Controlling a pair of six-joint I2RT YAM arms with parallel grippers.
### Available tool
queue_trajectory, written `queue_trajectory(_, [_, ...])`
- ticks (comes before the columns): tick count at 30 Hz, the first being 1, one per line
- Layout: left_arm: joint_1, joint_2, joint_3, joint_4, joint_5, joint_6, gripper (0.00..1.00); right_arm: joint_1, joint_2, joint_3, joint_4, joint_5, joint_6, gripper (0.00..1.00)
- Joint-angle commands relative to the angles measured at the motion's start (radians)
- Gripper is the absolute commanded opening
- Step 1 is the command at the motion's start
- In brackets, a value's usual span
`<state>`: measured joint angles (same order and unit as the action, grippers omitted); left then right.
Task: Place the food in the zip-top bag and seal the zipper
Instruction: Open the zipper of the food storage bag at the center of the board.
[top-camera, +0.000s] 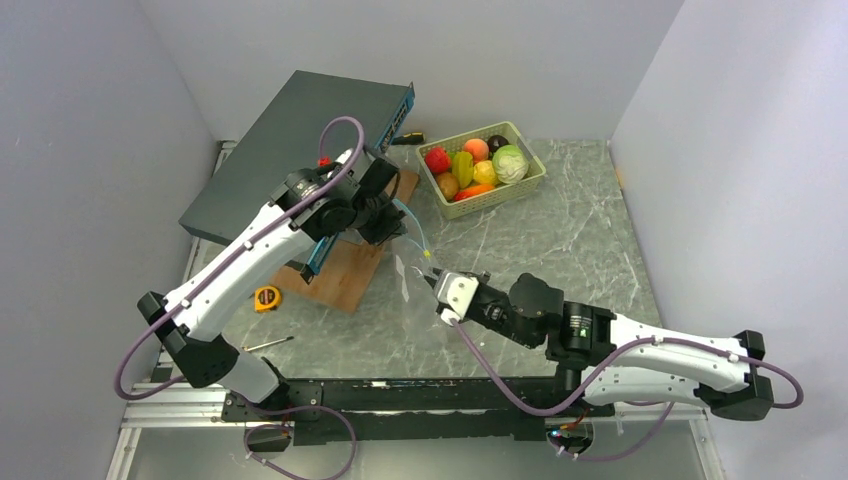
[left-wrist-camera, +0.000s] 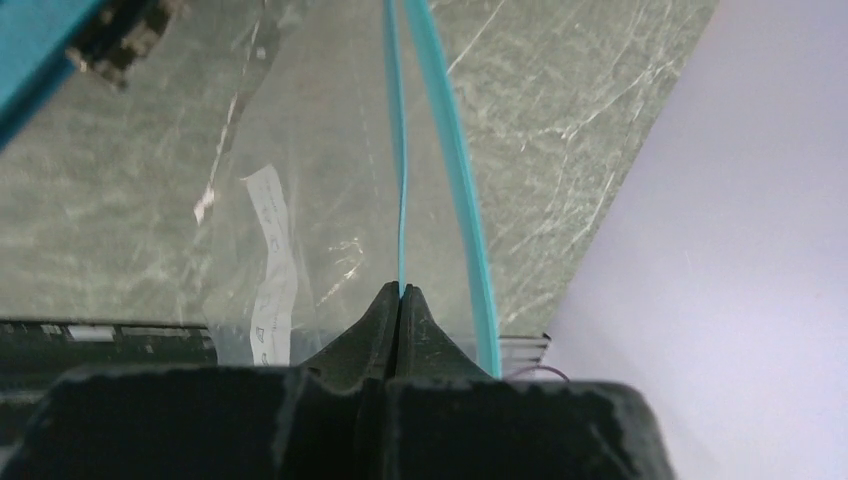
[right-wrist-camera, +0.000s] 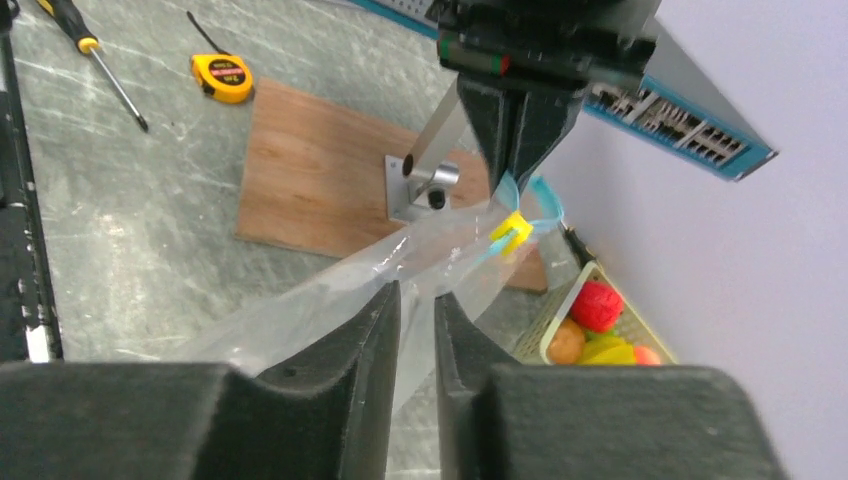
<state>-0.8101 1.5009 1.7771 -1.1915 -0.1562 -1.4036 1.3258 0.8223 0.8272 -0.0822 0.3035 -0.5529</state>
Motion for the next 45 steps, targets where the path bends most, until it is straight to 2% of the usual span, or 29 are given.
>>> queue_trajectory(1, [-0.024,-0.066,-0.016,0.115,-0.159,0.196,0.00,0.005,0.004,0.036,-0.107,0.086,0.192,0.37])
queue_trajectory(2, [-0.032,-0.076,-0.035,0.144,-0.182,0.248,0.00,0.004,-0.005,0.030,-0.123,0.092,0.245,0.45])
queue_trajectory(4, [-0.057,-0.104,-0.088,0.238,-0.213,0.342,0.00,0.004,-0.031,0.022,-0.137,0.104,0.356,0.54])
queue_trajectory(9, [-0.132,-0.137,-0.190,0.430,-0.275,0.551,0.00,0.004,-0.100,0.049,-0.221,0.174,0.608,0.64])
queue_trajectory(12, [-0.191,-0.093,-0.149,0.377,-0.390,0.582,0.00,-0.002,-0.109,0.076,-0.283,0.285,0.754,0.80])
queue_trajectory(15, [-0.253,-0.030,-0.088,0.314,-0.488,0.587,0.00,-0.067,-0.025,0.177,-0.406,0.330,0.856,0.84])
queue_trajectory(17, [-0.303,0.003,-0.050,0.266,-0.565,0.564,0.00,-0.189,0.045,0.257,-0.493,0.251,0.942,0.84])
queue_trajectory(21, [-0.356,0.022,-0.049,0.244,-0.668,0.517,0.00,-0.536,0.113,0.289,-0.501,-0.158,1.067,0.82])
queue_trajectory(24, [-0.373,0.023,-0.075,0.223,-0.706,0.451,0.00,-0.635,0.158,0.313,-0.505,-0.254,1.142,0.80])
queue_trajectory(31, [-0.386,0.032,-0.118,0.170,-0.737,0.296,0.00,-0.685,0.240,0.356,-0.533,-0.241,1.268,0.77])
queue_trajectory(36, [-0.386,0.066,-0.092,0.110,-0.740,0.253,0.00,-0.682,0.224,0.359,-0.499,-0.241,1.252,0.69])
queue_trajectory(45, [-0.387,0.023,-0.198,0.275,-0.674,0.286,0.00,-0.650,0.286,0.414,-0.484,-0.259,1.245,0.64])
